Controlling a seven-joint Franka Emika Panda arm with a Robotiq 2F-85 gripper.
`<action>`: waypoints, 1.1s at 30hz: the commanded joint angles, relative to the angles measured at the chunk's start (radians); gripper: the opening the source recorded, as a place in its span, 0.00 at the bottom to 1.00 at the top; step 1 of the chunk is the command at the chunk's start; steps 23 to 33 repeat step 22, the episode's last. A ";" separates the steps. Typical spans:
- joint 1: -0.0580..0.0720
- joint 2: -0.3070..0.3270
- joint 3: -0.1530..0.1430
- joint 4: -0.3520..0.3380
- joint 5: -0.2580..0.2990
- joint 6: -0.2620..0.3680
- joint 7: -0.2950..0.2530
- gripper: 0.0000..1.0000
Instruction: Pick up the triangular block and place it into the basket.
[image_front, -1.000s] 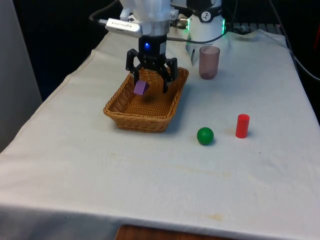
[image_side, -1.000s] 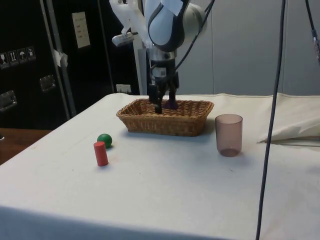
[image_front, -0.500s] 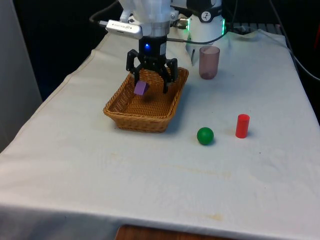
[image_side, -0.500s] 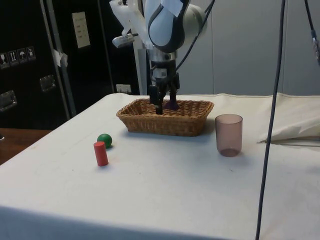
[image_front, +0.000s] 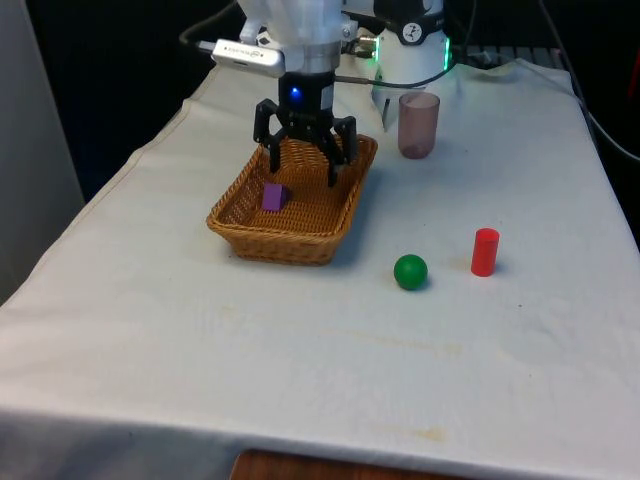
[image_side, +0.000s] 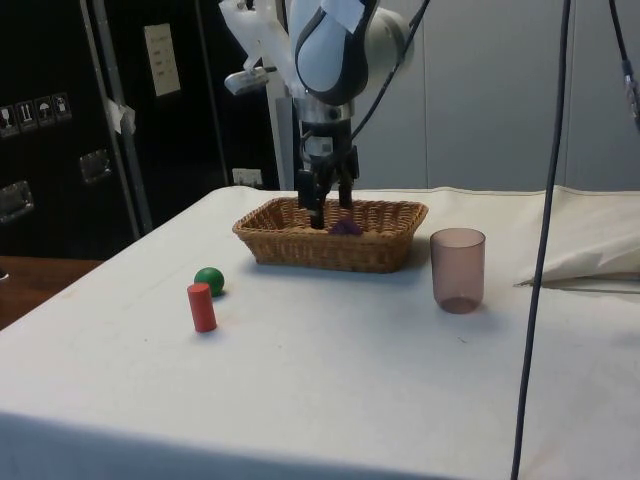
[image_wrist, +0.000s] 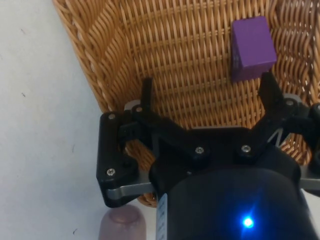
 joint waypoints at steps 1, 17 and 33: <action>-0.002 -0.003 0.005 -0.002 0.007 0.003 -0.004 1.00; 0.007 -0.062 -0.008 -0.006 -0.011 -0.029 0.006 1.00; 0.006 -0.083 -0.005 -0.007 -0.010 -0.042 0.004 1.00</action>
